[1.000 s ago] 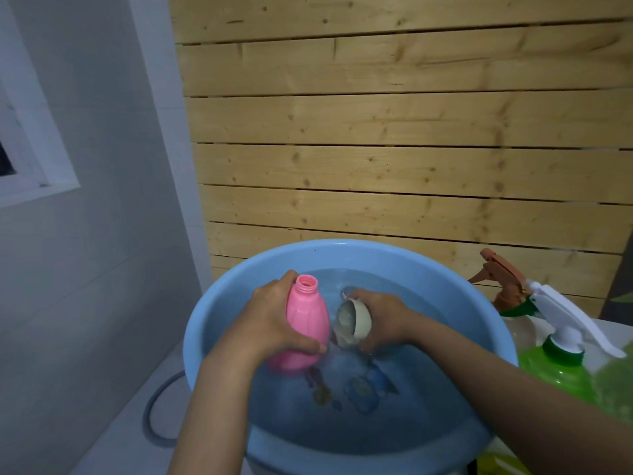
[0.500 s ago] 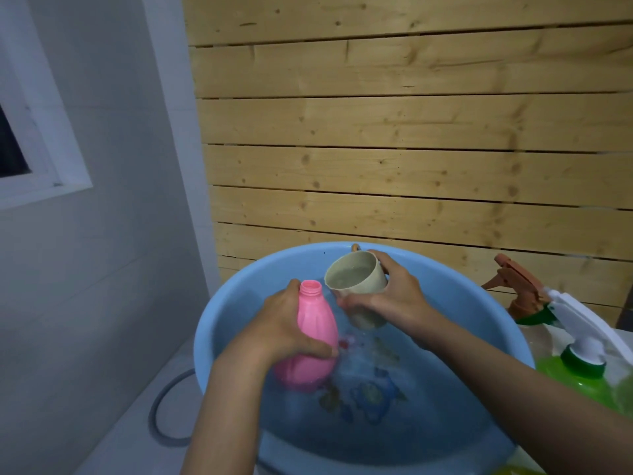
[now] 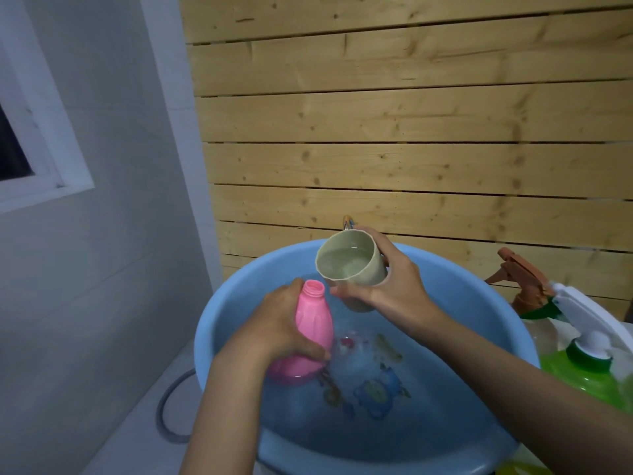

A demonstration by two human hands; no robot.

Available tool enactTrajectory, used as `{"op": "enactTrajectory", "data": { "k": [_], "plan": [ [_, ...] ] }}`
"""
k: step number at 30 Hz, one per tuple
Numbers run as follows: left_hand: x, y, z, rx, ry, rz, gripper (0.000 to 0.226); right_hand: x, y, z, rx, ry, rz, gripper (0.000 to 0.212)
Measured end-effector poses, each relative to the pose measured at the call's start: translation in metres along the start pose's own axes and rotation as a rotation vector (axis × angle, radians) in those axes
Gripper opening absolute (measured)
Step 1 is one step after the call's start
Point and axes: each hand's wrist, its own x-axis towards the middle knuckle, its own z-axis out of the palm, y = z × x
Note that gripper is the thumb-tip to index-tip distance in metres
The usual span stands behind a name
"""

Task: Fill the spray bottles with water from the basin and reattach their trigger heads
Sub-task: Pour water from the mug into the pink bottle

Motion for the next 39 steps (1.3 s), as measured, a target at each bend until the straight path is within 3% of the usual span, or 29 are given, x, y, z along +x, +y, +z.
{"op": "enactTrajectory", "data": {
  "k": [11, 32, 39],
  "plan": [
    [-0.0027, 0.0040, -0.0026, 0.026, -0.080, -0.048, 0.083, -0.0005, -0.0011, 0.0007, -0.095, 0.008, -0.161, 0.091],
    [-0.0026, 0.0025, -0.0018, 0.031, -0.116, -0.064, 0.079, 0.0027, 0.0076, 0.0011, -0.192, 0.023, -0.239, 0.093],
    [0.0002, -0.0007, -0.0010, 0.062, -0.061, -0.035, 0.080, 0.0033, 0.0074, 0.0003, -0.211, 0.021, -0.252, 0.093]
  ]
}}
